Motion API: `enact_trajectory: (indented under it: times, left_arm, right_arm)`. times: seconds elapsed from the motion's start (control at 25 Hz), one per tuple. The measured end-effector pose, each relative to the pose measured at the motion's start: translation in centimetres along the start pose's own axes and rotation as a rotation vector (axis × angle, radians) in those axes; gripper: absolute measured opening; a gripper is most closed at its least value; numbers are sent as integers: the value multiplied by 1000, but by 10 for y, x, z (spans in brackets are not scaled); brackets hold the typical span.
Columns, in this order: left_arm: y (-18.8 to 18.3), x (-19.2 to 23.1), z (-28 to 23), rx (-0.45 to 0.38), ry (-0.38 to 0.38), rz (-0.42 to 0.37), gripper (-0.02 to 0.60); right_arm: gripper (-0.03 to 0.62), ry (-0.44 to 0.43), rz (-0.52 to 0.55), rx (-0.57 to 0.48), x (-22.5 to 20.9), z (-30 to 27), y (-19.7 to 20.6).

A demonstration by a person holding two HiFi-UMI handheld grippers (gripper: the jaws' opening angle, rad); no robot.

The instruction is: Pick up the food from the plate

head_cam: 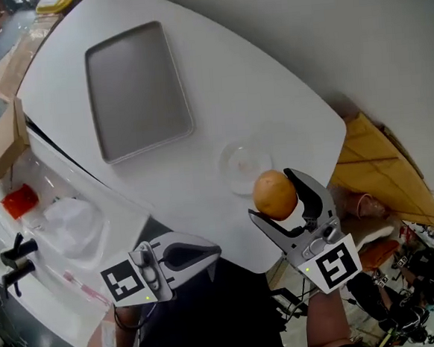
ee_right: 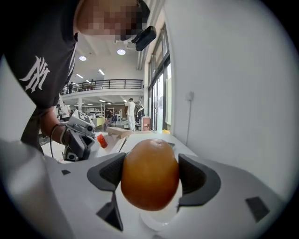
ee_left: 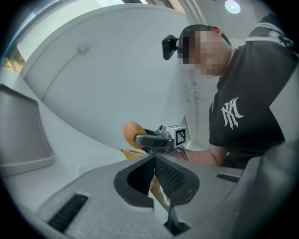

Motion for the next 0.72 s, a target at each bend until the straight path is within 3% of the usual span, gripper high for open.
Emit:
enact_trajectory:
  times: [0.16, 0.28, 0.4, 0.52, 0.72]
  left_arm:
    - [-47, -21, 11, -59, 22, -125, 5]
    - [-65, -60, 20, -145, 14, -144, 5]
    - [-70, -111, 17, -177, 8, -168, 5]
    - [-64, -168, 10, -153, 5, -242, 5]
    - [-66, -249, 5, -105, 11, -339, 5]
  right_arm:
    - [353, 99, 86, -95, 21, 57, -57]
    - [353, 128, 93, -161, 43, 116, -75]
    - [353, 105, -28, -286, 60, 183, -73]
    - [353, 72, -187, -447, 77, 257, -59]
    - [353, 143, -221, -611, 109, 359, -31]
Point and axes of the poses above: the fingertips, and each gripper's own axes: z backward along the fingers, x to its left, y out of its underside, the point moved 4 cm from there along z, backward along the fingers, and after that the axes turned 5 degrees about -z, right-handed, at the moved point
